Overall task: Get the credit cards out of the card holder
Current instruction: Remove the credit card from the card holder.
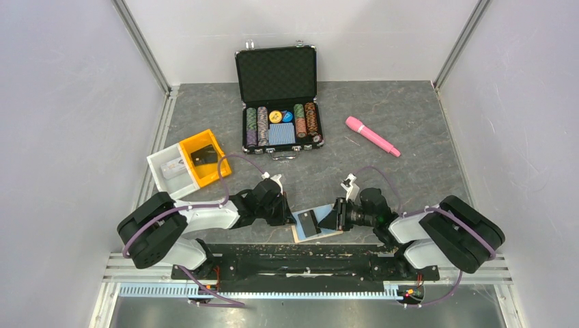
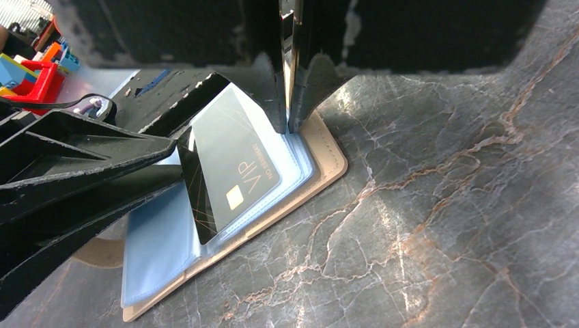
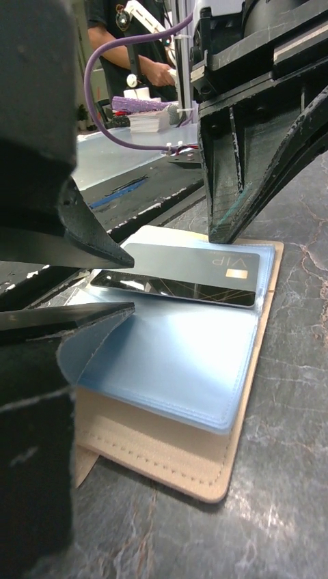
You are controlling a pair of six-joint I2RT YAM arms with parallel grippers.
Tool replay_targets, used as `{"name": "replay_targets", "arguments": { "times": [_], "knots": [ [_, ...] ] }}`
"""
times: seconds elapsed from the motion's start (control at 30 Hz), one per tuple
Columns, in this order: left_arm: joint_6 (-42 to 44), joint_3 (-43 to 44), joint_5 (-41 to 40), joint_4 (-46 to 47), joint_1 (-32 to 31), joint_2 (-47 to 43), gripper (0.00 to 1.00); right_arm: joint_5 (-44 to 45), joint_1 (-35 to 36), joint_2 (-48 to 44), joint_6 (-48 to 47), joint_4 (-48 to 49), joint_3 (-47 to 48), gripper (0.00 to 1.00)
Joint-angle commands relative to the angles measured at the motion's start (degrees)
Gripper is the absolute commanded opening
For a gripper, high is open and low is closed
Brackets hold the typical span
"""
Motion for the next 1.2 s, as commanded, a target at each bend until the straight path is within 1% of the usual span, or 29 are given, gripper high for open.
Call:
{"name": "replay_targets", "arguments": {
  "times": [0.0, 0.17, 0.33, 0.4, 0.5, 0.53, 0.57, 0.87, 1.0, 1.17],
  "knots": [
    [-1.02, -0.38, -0.36, -1.42, -0.54, 2.16, 0.11, -1.90, 0.90, 2.07, -0.12, 3.21, 1.44, 0.27],
    [-1.43, -0.72, -0.25, -0.78, -0.54, 2.38, 0.11, -1.84, 1.26, 3.62, 0.82, 5.60, 1.00, 0.26],
    [-1.97, -0.99, 0.20, 0.16, -0.54, 2.90, 0.11, -3.53, 1.35, 6.60, 3.69, 12.02, -0.24, 0.26],
    [-2.08, -0.99, 0.29, 0.30, -0.54, 2.98, 0.11, -3.79, 1.36, 7.45, 4.42, 13.90, -0.76, 0.20],
    [-2.09, -1.16, 0.11, 0.30, -0.54, 2.68, 0.11, -3.87, 1.35, 7.60, 5.22, 15.59, -1.38, 0.05],
    [-2.09, -1.24, 0.02, 0.21, -0.54, 2.63, 0.11, -3.59, 1.30, 7.25, 5.07, 15.12, -1.41, 0.01],
    [-2.07, -1.19, -0.10, 0.06, -0.54, 2.61, 0.11, -3.19, 1.22, 6.68, 4.65, 14.23, -1.28, 0.00],
    [-1.39, -0.64, -0.74, -0.91, -0.54, 3.03, 0.11, 0.77, -1.10, -3.02, -1.69, 0.42, -0.35, 0.00],
    [-1.08, -0.57, -1.28, -1.52, -0.54, 2.82, 0.11, 0.42, -2.77, -4.36, -3.22, -2.25, -1.07, 0.00],
    [-0.86, -0.05, -1.73, -2.23, -0.54, 2.73, 0.11, -0.55, -4.37, -5.81, -3.26, -2.16, -1.94, 0.00]
  ]
}}
